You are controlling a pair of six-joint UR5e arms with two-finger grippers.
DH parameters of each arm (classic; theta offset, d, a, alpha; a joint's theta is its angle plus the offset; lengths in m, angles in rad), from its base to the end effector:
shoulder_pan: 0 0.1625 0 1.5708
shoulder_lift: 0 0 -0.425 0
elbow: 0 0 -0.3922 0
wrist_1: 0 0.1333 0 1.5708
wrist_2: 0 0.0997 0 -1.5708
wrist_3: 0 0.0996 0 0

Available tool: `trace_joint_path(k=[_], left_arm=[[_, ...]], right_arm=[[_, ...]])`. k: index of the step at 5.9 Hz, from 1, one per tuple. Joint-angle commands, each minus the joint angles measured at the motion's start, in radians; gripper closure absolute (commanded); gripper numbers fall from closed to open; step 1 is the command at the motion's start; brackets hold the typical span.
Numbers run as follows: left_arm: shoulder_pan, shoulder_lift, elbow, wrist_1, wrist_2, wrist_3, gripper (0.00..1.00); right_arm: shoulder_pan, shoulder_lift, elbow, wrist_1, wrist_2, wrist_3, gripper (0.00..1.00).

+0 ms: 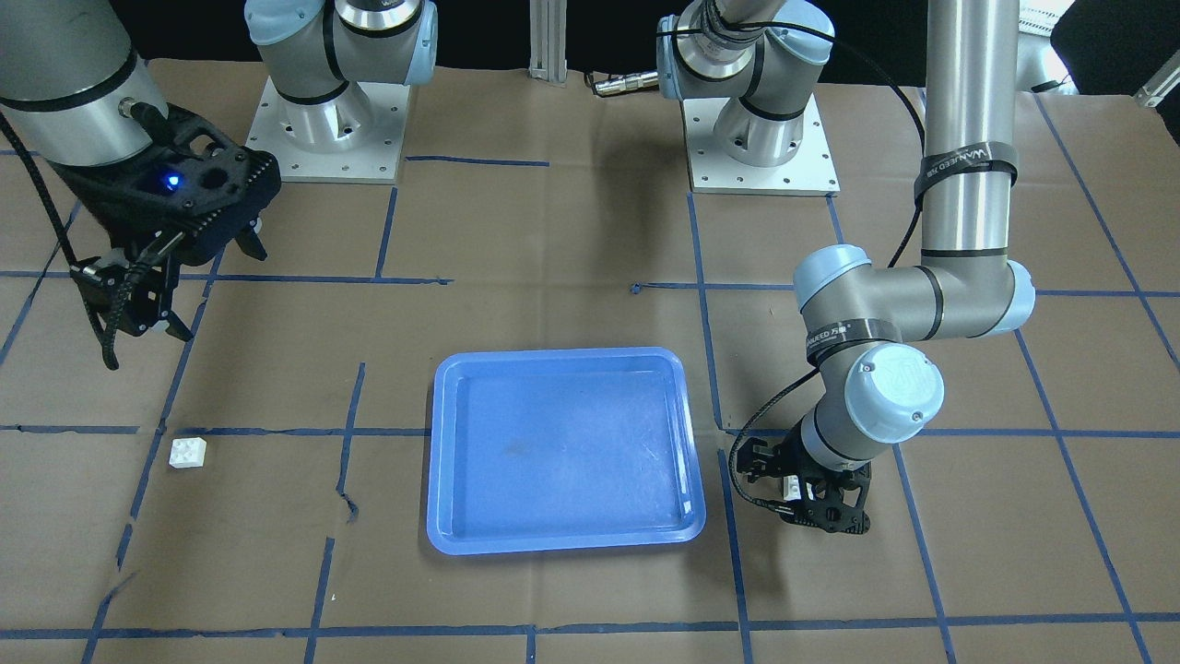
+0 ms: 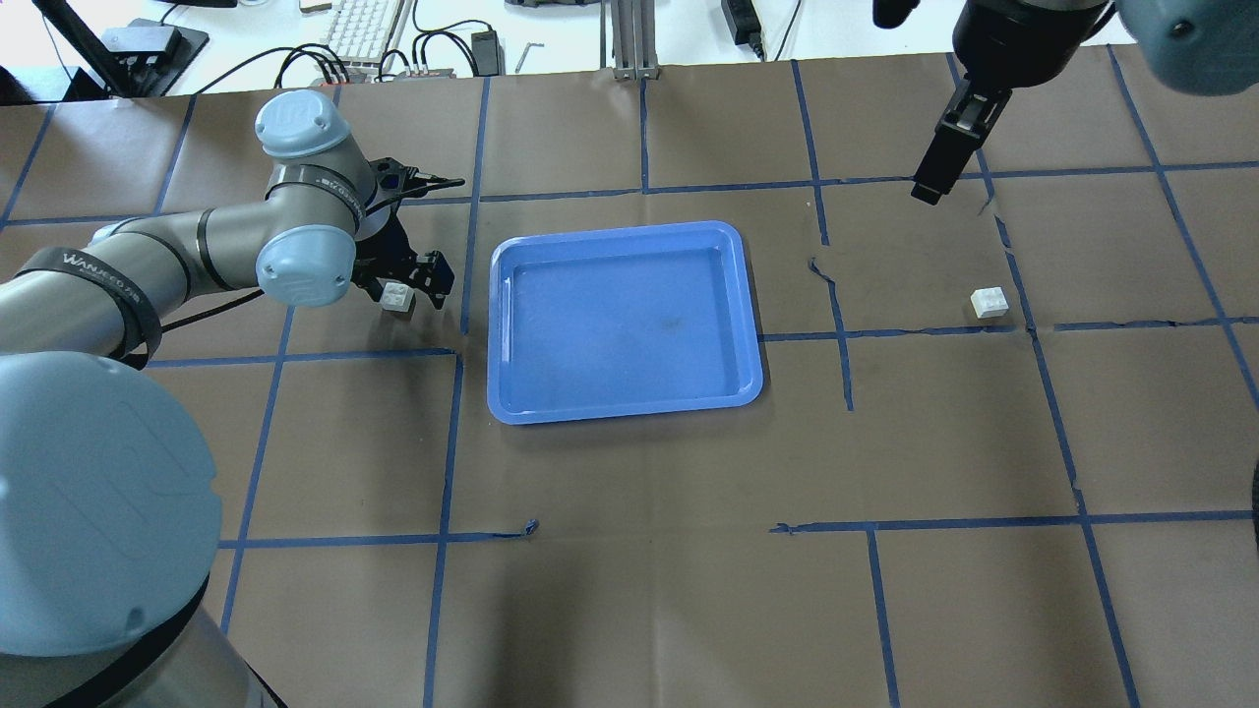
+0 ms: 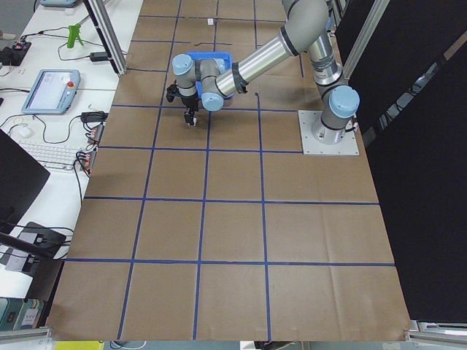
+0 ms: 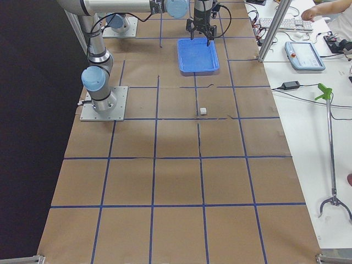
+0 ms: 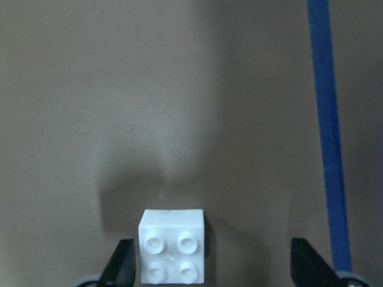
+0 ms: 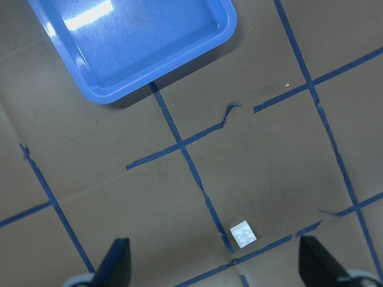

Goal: Assemble white blocks and place on blue tray

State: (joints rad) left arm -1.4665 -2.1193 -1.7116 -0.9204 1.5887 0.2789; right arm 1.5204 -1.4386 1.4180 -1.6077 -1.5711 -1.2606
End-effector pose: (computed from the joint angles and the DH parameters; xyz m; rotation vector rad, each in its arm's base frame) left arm -0.0663 -0.6303 0.1723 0.2735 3.1188 0.0651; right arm 0.1052 -0.5594 0.4982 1.7665 -2.5541 0.0705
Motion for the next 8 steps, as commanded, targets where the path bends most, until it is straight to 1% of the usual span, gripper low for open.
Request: trace_joint_path(k=[1, 2, 3, 4, 5, 6, 7, 8], left_arm=[[0.0, -0.001, 0.006, 0.0, 0.0, 0.008, 0.45], [0.003, -0.001, 0.012, 0.0, -0.001, 0.009, 0.57], [0.005, 0.004, 0.02, 0.0, -0.001, 0.009, 0.73], [0.003, 0.019, 0.02, -0.009, 0.0, 0.009, 0.79], [-0.024, 0.038, 0.018, -0.011, -0.001, 0.058, 0.79], [-0.094, 0.079, 0.021, -0.041, -0.004, 0.101, 0.79], [-0.182, 0.117, 0.023, -0.078, 0.0, 0.141, 0.8], [-0.236, 0.117, 0.023, -0.078, 0.002, 0.28, 0.8]], right_arm=[[-0.055, 0.065, -0.042, -0.003, 0.075, -0.31, 0.0], [-0.092, 0.081, -0.042, -0.003, 0.109, -0.377, 0.0], [-0.117, 0.119, -0.042, -0.005, 0.176, -0.514, 0.0], [-0.147, 0.145, -0.036, -0.006, 0.206, -0.587, 0.0], [-0.21, 0.173, -0.028, -0.005, 0.221, -0.659, 0.0], [-0.289, 0.2, -0.008, -0.003, 0.256, -0.736, 0.0], [-0.349, 0.205, 0.057, -0.006, 0.27, -0.816, 0.0], [-0.399, 0.205, 0.138, -0.067, 0.299, -0.87, 0.0]])
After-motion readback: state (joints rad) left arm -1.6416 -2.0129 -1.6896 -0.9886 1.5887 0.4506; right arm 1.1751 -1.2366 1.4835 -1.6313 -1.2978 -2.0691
